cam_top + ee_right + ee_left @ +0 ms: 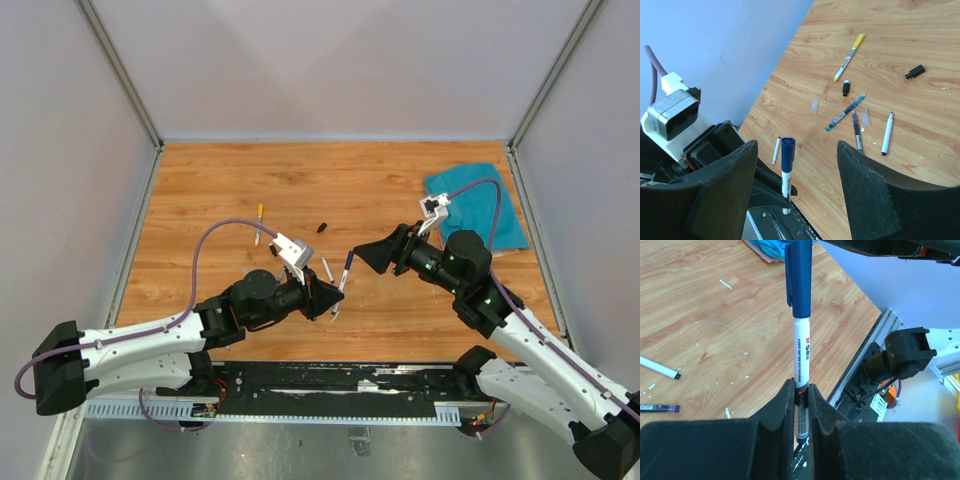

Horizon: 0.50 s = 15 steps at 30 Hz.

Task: Insert the pens into the pen caps
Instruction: Press the pen cap onto the pen.

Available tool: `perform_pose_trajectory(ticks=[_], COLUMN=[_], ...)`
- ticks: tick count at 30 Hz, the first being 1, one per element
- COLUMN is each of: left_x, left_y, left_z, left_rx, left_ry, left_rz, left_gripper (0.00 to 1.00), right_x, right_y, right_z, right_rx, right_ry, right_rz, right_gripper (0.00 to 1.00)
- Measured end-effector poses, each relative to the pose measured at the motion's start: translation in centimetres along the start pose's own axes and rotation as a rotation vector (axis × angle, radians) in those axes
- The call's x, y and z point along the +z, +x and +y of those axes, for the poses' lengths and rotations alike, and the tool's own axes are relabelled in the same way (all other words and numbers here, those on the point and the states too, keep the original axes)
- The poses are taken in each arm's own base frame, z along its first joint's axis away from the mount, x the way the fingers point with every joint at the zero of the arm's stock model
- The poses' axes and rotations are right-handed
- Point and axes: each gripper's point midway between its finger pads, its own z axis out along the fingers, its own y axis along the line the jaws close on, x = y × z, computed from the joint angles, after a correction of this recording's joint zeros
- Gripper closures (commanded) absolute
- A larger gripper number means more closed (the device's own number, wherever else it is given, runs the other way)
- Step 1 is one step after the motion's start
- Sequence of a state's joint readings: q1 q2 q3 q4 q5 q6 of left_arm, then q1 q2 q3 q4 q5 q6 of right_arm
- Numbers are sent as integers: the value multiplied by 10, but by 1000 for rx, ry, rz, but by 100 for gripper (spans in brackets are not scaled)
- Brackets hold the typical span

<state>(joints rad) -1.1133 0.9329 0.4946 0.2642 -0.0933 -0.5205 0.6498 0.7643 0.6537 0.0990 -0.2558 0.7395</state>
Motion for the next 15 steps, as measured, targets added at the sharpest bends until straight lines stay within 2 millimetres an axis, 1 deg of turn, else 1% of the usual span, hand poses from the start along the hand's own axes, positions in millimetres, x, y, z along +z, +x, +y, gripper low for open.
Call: perform_pose_trajectory(ticks=[2, 8, 11, 15], left_x=[0, -1, -1, 0], left_y=[0, 2, 2, 2], left_z=[0, 1, 2, 1], left_rx=[0, 1, 1, 1], left_ry=[-1, -4, -6, -5], left_rz=[2, 8, 10, 11], left_gripper=[100, 100, 99, 100], right_x=[2, 9, 12, 15], right_y=[1, 6, 11, 13], right_z=[-2, -5, -5, -1], right_rx=[2, 14, 28, 38], right_ry=[8, 15, 7, -19], right_rz=[6, 35, 59, 71], right_gripper=[38, 49, 53, 55])
